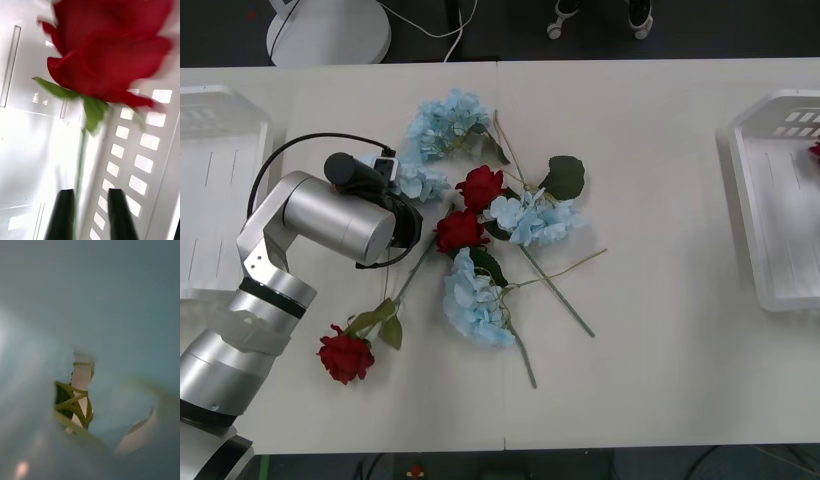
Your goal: Put the red flowers into the right box and the blue flowers into the left box
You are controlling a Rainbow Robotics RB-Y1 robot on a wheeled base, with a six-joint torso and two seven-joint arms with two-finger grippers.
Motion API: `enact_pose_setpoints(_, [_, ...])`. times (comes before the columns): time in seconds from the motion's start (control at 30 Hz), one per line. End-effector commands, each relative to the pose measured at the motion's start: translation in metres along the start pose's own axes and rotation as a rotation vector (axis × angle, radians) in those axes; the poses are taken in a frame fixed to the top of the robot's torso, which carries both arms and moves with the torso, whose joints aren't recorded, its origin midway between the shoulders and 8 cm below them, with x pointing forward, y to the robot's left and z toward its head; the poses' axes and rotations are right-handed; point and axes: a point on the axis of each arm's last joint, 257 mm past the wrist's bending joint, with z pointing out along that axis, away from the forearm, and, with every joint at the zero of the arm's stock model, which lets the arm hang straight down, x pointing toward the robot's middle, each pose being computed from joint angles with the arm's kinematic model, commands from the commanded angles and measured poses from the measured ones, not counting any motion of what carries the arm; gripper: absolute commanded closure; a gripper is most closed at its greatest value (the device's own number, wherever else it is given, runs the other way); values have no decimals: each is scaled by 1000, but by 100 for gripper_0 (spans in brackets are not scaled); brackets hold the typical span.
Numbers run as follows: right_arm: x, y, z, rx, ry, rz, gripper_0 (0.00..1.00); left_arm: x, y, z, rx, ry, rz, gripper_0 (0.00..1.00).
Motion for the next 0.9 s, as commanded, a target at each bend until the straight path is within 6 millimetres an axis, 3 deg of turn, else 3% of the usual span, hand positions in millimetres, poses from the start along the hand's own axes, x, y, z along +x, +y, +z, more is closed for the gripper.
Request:
enact_pose_setpoints(0.03, [-32, -29, -17, 35, -58, 19, 27, -54, -7, -32, 38, -78, -30, 100])
enact_pose_setpoints(0.23, [-52, -38, -35, -15, -89, 73, 12, -86, 18, -68, 32, -79, -100, 100])
enact_pose_setpoints(0.33, [-67, -38, -53, -51, -110, 60, 10, -99, 29, -86, 25, -78, -123, 100])
enact_pose_setpoints(0.47, [-91, -31, -87, -104, -158, -34, 10, -108, 62, -107, -19, -70, -112, 100])
enact_pose_setpoints(0.53, [-94, -29, -92, -115, -169, -64, 10, -110, 71, -112, -29, -73, -103, 100])
enact_pose_setpoints(0.57, [-100, -23, -103, -149, -191, -135, 10, -117, 93, -126, -55, -92, -84, 100])
enact_pose_setpoints(0.63, [-104, -15, -113, -183, -211, -204, 10, -121, 115, -140, -84, -104, -72, 100])
enact_pose_setpoints(0.77, [-111, 21, -134, -271, -255, -388, 10, -127, 160, -169, -138, -116, -58, 100])
enact_pose_setpoints(0.9, [-111, 77, -163, -373, -307, -600, 10, -129, 209, -193, -180, -122, -107, 100])
